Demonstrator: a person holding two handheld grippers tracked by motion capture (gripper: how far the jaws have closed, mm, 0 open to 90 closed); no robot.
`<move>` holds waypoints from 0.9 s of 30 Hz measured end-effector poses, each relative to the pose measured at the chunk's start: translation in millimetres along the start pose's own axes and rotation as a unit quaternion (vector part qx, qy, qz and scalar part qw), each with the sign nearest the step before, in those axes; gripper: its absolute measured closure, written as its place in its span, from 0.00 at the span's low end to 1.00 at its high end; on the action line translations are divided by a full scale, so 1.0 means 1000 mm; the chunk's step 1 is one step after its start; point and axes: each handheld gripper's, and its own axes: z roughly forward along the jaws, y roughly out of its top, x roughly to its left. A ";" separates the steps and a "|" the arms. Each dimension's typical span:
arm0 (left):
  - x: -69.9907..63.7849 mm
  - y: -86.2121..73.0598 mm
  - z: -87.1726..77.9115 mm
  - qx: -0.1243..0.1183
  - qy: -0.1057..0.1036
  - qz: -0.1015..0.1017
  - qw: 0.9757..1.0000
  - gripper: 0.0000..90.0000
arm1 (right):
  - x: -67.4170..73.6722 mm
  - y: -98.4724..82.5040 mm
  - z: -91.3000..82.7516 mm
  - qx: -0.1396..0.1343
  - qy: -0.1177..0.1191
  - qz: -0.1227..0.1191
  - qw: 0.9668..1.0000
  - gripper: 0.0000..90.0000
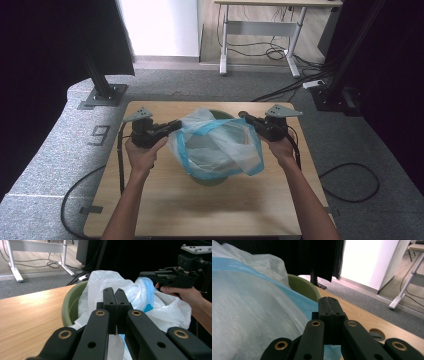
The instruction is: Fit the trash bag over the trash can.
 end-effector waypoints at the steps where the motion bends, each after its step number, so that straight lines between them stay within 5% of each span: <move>1: 0.000 0.000 0.000 0.000 0.000 0.000 1.000 1.00 | 0.000 0.000 0.000 0.000 0.000 0.000 1.000 0.98; 15: 0.000 -0.004 0.003 0.008 -0.009 -0.003 1.000 1.00 | 0.001 0.001 0.001 -0.009 0.029 -0.012 0.999 0.54; 27: -0.006 -0.005 0.005 0.017 -0.015 0.005 1.000 1.00 | -0.002 -0.002 0.007 0.001 0.048 -0.022 0.999 0.49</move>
